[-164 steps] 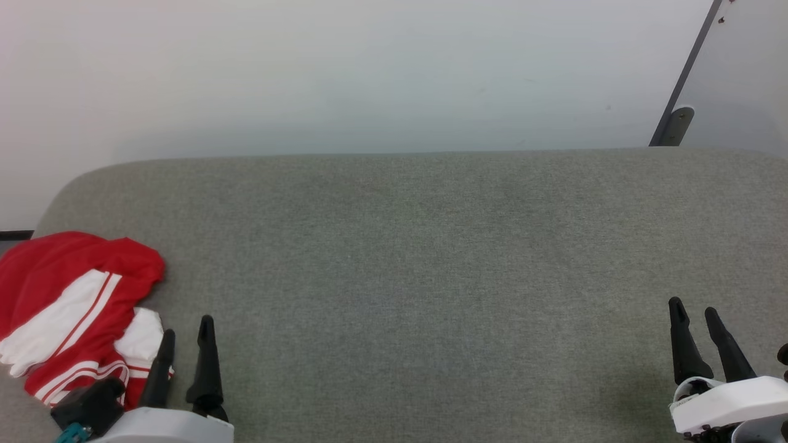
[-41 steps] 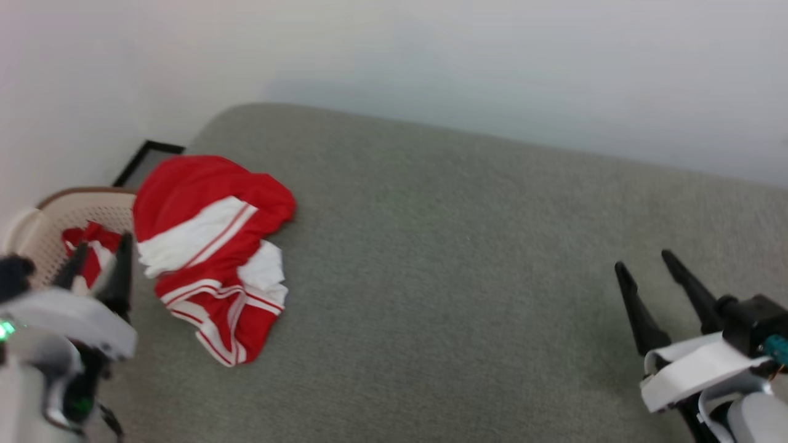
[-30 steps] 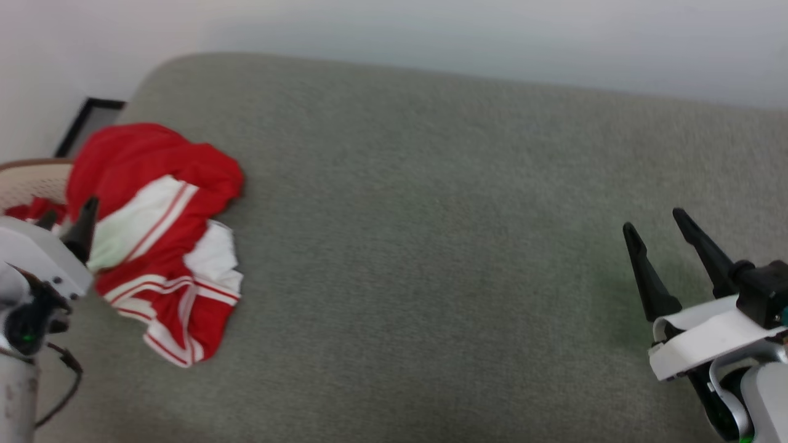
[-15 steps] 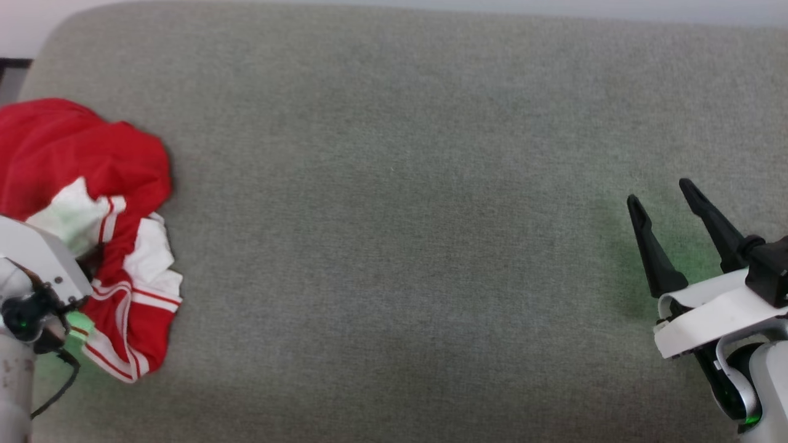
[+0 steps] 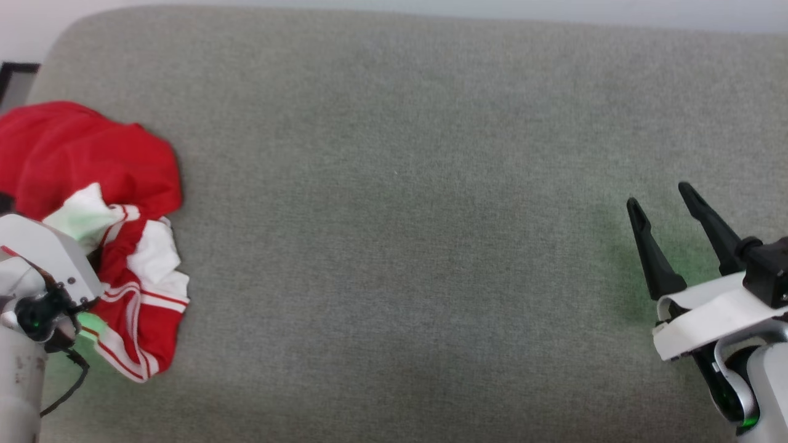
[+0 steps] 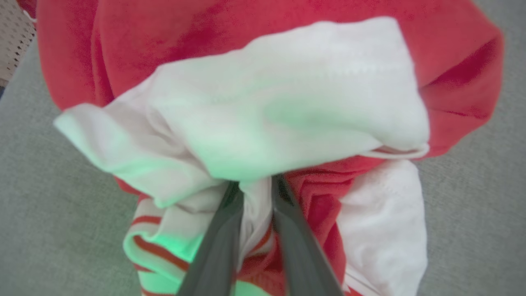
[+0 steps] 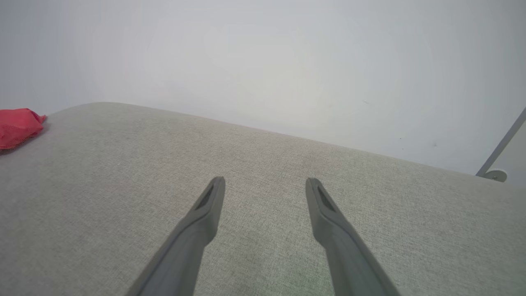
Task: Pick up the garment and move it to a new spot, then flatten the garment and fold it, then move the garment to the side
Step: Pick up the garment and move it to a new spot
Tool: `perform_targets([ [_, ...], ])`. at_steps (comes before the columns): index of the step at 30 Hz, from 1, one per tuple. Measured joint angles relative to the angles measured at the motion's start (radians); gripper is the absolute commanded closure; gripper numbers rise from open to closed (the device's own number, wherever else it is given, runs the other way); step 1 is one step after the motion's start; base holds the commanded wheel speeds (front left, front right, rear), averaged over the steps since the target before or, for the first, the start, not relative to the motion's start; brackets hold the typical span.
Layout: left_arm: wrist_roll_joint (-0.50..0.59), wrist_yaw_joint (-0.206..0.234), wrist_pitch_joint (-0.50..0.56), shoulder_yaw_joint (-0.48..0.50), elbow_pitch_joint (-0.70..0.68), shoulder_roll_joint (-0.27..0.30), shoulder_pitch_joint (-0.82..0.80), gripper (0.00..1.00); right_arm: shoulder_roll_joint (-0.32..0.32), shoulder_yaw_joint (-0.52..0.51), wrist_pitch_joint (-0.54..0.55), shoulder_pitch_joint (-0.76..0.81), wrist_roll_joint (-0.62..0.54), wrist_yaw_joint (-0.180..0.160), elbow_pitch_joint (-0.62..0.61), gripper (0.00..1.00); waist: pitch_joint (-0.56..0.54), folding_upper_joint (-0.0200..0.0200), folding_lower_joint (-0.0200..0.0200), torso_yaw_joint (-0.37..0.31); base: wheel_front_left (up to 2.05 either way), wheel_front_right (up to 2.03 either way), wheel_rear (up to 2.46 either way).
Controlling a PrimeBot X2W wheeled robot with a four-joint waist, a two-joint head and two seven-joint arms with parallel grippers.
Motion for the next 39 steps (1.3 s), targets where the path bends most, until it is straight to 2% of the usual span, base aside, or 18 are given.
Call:
perform_targets([
  [10, 0.023, -0.002, -0.099, -0.038, -0.073, 0.067, -0.009, 1.00, 0.021, -0.016, -0.024, 0.065, 0.011, 0.000, 0.035, 0.00, -0.098, 0.0000, 0.0000, 0.030, 0.00, 0.00, 0.00],
  [20, 0.075, -0.001, -0.160, -0.074, -0.304, 0.141, -0.029, 1.00, 0.053, -0.038, -0.049, 0.106, 0.020, 0.000, 0.054, 0.00, -0.194, 0.0000, 0.0000, 0.076, 0.00, 0.00, 0.00],
  [28, 0.088, 0.044, -0.090, -0.075, -0.578, 0.203, -0.022, 1.00, 0.078, -0.053, -0.063, 0.122, 0.016, 0.000, 0.057, 0.00, -0.248, 0.0000, 0.0000, 0.109, 0.00, 0.00, 0.00],
  [34, 0.076, 0.092, -0.015, -0.059, -0.795, 0.249, 0.024, 1.00, 0.092, -0.068, -0.072, 0.124, 0.009, 0.000, 0.057, 0.00, -0.277, 0.0000, 0.0000, 0.121, 0.00, 0.00, 0.00],
  [39, 0.050, 0.141, 0.052, -0.051, -0.967, 0.264, 0.074, 1.00, 0.098, -0.090, -0.080, 0.127, 0.001, 0.000, 0.056, 0.00, -0.291, 0.0000, 0.0000, 0.111, 0.00, 0.00, 0.00],
])
